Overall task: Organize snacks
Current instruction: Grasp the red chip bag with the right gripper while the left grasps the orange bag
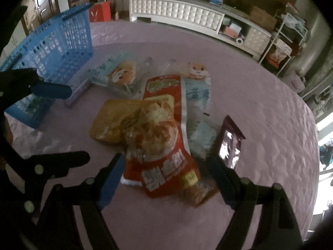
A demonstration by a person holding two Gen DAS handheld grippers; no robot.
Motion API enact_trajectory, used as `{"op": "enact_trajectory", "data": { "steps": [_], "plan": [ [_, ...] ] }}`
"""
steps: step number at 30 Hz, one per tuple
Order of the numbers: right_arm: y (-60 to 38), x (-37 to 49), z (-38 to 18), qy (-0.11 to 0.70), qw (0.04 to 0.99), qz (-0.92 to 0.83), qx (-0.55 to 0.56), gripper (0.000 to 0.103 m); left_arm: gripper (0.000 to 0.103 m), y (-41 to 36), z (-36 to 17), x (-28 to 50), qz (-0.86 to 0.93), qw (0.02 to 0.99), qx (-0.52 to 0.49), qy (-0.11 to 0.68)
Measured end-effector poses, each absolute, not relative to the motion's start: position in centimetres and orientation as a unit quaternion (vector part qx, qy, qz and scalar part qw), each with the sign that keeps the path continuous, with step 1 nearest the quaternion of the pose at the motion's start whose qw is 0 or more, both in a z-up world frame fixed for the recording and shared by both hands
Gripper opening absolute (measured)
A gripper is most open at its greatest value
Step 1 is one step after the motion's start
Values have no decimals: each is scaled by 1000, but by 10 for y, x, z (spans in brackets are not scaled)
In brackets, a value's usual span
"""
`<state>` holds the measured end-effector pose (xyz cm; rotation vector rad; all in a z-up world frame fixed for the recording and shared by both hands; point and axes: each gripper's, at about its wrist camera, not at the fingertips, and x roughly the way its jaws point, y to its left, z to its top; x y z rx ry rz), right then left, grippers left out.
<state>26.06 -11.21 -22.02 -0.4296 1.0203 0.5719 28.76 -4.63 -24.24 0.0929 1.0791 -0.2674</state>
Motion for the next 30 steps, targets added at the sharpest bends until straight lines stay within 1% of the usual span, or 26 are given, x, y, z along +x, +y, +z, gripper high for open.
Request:
{"op": "enact_trajectory", "data": {
  "steps": [1,3,4,7,8,11,12,13,21,26,30],
  "plan": [
    [-112,262,-222,480,811,269,-200,74,88,-46,-243,289,-126,848,45,512],
    [-114,268,-224,486,808,272,-194,70,88,-44,-242,291,-128,848,46,512],
    [-115,267,-221,481,810,273,-192,63,88,-44,-242,291,-128,849,47,510],
    [-118,265,-216,477,814,273,-187,50,88,-45,-240,292,-129,850,51,508],
    [-119,266,-216,479,815,270,-184,48,88,-45,-240,292,-129,850,52,507],
    [-127,265,-211,482,819,263,-166,37,88,-46,-237,290,-130,852,54,504],
    [-132,264,-207,481,822,260,-157,31,88,-47,-236,291,-130,853,55,503],
    [-134,264,-204,481,825,257,-151,29,88,-47,-235,291,-130,853,55,503],
    [-160,257,-186,475,842,235,-98,26,88,-52,-236,303,-131,851,46,507],
    [-161,251,-189,482,841,238,-61,26,88,-58,-244,309,-138,848,54,509],
    [-160,255,-196,488,839,235,-54,26,88,-66,-258,317,-140,838,60,523]
  ]
}}
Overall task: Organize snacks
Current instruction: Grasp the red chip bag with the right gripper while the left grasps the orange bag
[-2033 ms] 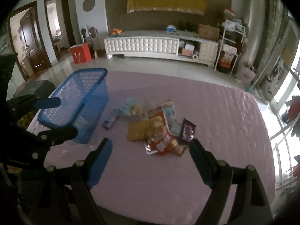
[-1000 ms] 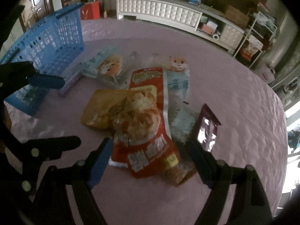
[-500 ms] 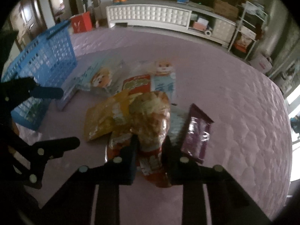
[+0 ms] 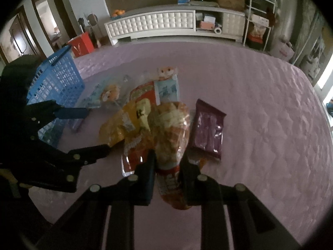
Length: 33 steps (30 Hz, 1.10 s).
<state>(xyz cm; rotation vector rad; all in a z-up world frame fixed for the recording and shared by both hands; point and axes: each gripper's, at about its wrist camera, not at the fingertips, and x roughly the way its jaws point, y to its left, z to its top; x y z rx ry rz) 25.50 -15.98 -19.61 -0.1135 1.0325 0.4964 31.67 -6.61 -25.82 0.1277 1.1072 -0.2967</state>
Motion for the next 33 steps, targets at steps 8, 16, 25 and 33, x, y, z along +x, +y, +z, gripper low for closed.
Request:
{"op": "enact_trajectory", "data": {
  "steps": [8,16,25,33],
  "plan": [
    [-169,263,-205,492,837,238,-35,26,88,-60,-282,337,-115,834,33,538],
    [-172,266,-210,493,835,244,-20,26,56,-56,-281,347,-106,838,22,535],
    [-173,261,-206,493,836,240,-12,26,10,-62,-262,325,-116,848,5,517],
    [-173,242,-177,478,847,231,-16,26,10,-64,-217,289,-123,868,-7,481]
  ]
}}
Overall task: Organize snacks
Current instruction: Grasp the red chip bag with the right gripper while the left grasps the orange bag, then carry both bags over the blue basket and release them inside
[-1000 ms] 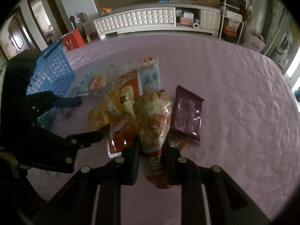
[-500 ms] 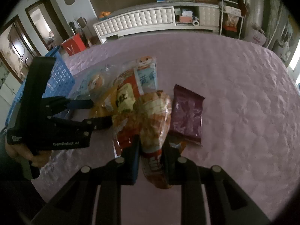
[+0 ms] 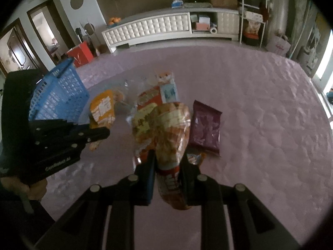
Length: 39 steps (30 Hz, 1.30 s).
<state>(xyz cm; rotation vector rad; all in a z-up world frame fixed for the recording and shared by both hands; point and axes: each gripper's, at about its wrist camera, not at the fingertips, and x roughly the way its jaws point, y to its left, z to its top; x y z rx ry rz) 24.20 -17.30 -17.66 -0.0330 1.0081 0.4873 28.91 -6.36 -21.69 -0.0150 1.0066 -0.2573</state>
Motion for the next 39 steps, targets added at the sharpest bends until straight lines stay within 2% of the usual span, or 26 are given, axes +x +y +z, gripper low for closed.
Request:
{"op": "enact_trajectory", "data": {
  "steps": [8,21,29,39],
  "plan": [
    [-158,205,-121,436,866,244,-33,26,10,-52,-158,247,-112,892,-1,437],
    [-93,162,-60,371,880,288,-71,26,9,30,-86,173,-60,922,-12,382],
    [-36,152,-52,358,868,332,-89,26,10,91,-76,148,-17,926,-26,376],
    [26,159,-66,367,843,376,-112,26,10,143,-94,142,15,917,-51,396]
  ]
}}
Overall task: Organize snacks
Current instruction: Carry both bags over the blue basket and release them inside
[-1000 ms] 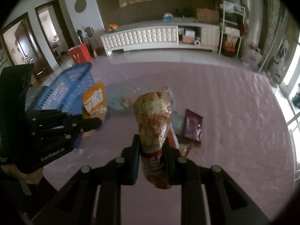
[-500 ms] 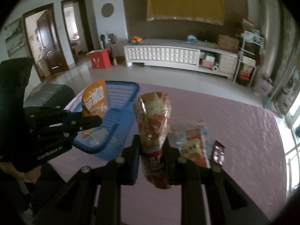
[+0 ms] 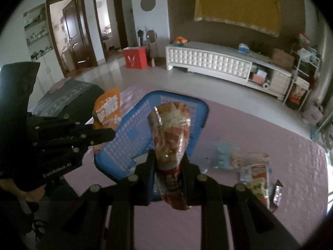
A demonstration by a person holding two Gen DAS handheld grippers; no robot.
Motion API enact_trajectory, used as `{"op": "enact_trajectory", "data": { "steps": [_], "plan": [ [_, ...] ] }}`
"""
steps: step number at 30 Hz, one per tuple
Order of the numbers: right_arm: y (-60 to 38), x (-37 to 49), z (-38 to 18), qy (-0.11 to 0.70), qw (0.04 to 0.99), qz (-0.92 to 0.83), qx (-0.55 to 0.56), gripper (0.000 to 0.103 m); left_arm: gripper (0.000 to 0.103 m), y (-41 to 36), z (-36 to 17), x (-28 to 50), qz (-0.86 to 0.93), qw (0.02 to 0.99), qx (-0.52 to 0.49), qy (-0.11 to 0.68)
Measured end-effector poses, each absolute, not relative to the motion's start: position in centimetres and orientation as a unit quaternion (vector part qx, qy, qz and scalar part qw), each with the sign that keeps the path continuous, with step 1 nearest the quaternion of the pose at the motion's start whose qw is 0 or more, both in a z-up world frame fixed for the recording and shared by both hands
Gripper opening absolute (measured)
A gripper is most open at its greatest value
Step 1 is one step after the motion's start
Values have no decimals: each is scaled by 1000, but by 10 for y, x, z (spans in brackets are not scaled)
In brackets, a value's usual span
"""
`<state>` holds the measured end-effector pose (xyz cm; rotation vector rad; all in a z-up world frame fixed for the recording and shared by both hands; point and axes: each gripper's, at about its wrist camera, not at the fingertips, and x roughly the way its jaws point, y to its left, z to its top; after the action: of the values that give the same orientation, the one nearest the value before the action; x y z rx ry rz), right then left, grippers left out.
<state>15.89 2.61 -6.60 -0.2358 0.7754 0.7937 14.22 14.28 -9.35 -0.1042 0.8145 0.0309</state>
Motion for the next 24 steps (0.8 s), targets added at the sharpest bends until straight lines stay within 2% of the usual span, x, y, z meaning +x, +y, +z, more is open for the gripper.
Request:
{"op": "enact_trajectory", "data": {
  "steps": [17,21,22,24],
  "plan": [
    [75,170,-107,424,806,392,-128,26,14,171,-138,153,1,895,-88,437],
    [77,167,-107,426,804,389,-143,26,29,171,-138,150,-3,897,-89,433],
    [76,167,-107,425,805,390,-142,27,39,170,-137,149,-4,898,-90,431],
    [75,166,-106,424,805,391,-139,31,50,169,-135,147,0,898,-87,430]
  ]
}}
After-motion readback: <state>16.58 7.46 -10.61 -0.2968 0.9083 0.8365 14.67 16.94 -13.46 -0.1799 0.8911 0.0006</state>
